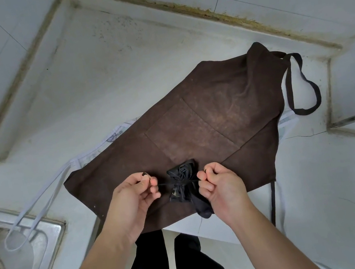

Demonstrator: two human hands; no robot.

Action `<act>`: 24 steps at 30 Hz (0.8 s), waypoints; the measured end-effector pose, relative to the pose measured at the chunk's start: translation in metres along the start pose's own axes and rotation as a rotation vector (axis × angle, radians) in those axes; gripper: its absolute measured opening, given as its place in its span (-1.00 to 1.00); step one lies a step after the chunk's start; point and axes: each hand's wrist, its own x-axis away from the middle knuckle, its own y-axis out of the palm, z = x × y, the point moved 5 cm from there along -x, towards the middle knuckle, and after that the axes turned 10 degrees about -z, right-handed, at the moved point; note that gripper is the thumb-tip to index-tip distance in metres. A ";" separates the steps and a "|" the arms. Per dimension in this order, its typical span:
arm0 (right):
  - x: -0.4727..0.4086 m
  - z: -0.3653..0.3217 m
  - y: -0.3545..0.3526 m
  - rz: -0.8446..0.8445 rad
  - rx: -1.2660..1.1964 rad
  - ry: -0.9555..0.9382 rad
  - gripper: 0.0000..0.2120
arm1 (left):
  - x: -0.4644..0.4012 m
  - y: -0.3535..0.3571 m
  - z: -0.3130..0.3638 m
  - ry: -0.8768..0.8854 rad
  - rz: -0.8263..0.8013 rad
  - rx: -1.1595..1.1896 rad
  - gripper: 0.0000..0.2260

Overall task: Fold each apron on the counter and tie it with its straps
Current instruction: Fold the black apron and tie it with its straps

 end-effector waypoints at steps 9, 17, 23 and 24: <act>0.013 -0.004 0.009 -0.132 0.570 -0.112 -0.94 | 0.010 0.008 0.008 0.093 0.067 -0.575 -0.90; 0.016 -0.011 0.033 -0.104 1.433 -0.418 -0.84 | 0.006 0.021 0.010 0.299 -0.105 -1.471 -0.86; 0.021 -0.011 0.042 -0.048 1.676 -0.448 -0.94 | 0.005 0.018 0.015 0.242 -0.024 -1.582 -0.95; 0.022 -0.012 0.043 -0.031 1.700 -0.443 -0.95 | 0.005 0.018 0.015 0.231 -0.041 -1.596 -0.92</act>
